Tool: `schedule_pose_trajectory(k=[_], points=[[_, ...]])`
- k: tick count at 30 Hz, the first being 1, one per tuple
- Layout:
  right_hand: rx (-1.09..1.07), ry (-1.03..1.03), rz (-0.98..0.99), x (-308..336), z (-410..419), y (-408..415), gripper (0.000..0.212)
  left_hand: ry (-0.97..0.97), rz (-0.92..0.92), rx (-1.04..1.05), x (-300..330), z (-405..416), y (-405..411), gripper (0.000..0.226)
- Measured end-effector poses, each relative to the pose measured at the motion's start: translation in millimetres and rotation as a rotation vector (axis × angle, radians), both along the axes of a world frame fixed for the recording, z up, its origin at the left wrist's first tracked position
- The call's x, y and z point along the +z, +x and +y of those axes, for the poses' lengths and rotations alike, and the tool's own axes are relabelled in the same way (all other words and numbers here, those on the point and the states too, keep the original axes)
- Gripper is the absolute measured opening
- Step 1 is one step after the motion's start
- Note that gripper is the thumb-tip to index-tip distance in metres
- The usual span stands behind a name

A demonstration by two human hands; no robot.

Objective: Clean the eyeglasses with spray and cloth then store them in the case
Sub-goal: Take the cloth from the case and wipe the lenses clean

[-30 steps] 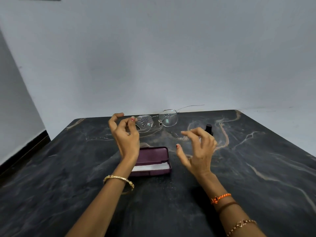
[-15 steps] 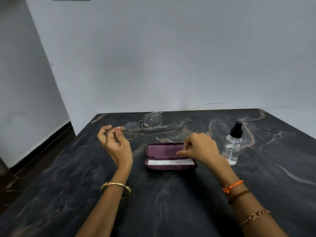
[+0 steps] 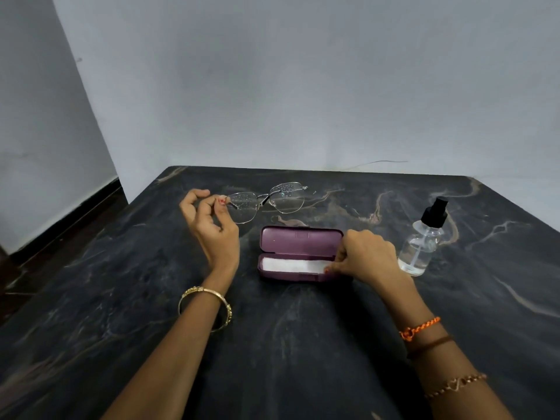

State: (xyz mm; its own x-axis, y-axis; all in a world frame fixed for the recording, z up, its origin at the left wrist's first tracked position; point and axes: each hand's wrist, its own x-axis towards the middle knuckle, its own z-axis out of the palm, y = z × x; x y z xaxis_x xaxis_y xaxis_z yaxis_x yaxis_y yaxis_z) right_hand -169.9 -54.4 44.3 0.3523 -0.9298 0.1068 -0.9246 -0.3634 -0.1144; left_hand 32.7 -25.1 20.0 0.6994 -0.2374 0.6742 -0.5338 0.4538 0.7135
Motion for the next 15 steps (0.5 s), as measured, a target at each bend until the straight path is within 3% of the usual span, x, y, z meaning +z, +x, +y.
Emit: schedule_pose_trajectory(k=[6,15], points=[[0.024,0.068,-0.046,-1.5,2.3,2.5,0.010,0.029,-0.018,-0.002,-0.1,0.2,-4.3,0.017],[0.119,0.073,-0.276,-3.6,-0.6,-0.5,0.011,0.046,-0.010,-0.001,0.2,0.9,-4.2,0.016]])
